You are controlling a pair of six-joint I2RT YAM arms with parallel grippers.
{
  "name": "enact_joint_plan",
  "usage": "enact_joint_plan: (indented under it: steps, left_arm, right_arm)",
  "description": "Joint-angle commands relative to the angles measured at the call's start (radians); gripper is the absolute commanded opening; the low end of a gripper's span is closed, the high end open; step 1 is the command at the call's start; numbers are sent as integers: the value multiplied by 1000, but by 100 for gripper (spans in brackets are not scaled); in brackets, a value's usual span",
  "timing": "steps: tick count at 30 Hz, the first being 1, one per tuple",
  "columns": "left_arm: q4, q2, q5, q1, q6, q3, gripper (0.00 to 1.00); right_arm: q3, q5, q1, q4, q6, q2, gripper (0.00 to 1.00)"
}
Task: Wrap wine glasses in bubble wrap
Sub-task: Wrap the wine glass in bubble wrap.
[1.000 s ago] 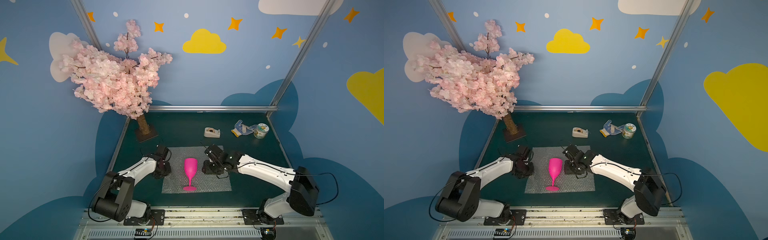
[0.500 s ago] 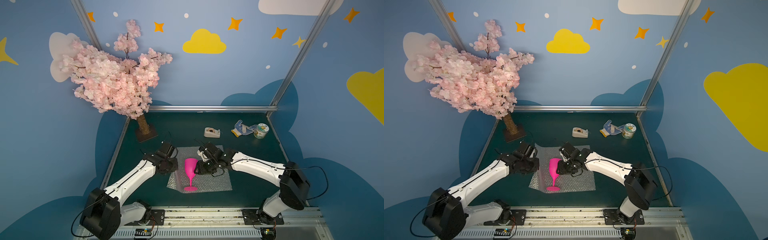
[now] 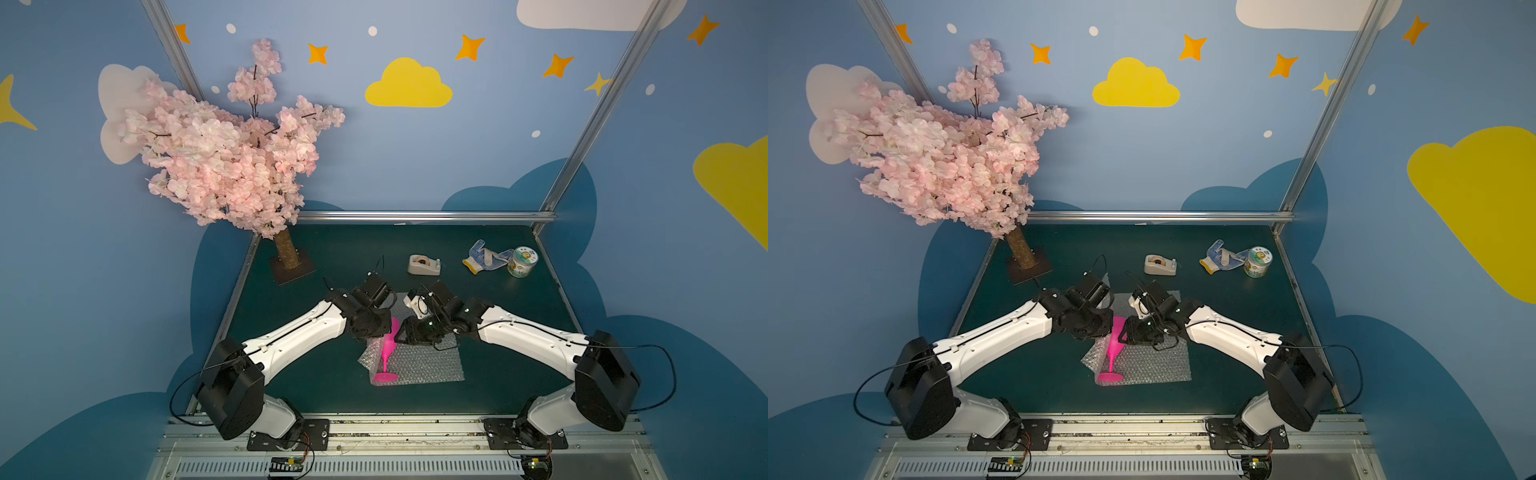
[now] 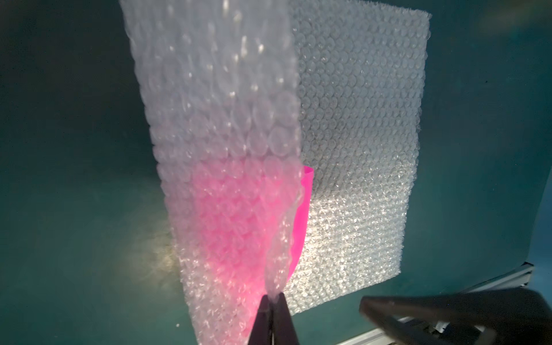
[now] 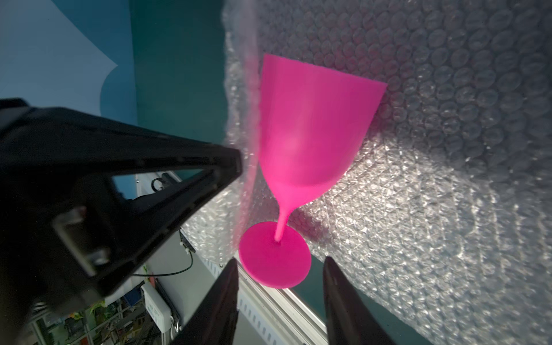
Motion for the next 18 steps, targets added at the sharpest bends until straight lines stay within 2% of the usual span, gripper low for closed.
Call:
enact_joint_plan:
  steps: [1, 5, 12, 18]
  left_arm:
    - [-7, 22, 42, -15, -77, 34, 4]
    - [19, 30, 69, -23, -126, 28, 4]
    - [62, 52, 103, -28, -169, 20, 4]
    - [54, 53, 97, -29, -172, 21, 4]
  right_arm:
    - [-62, -31, 24, 156, 82, -30, 45]
    - [-104, -6, 35, 272, 143, -21, 43]
    - [-77, 21, 45, 246, 145, 15, 46]
    - [-92, 11, 46, 280, 172, 58, 43]
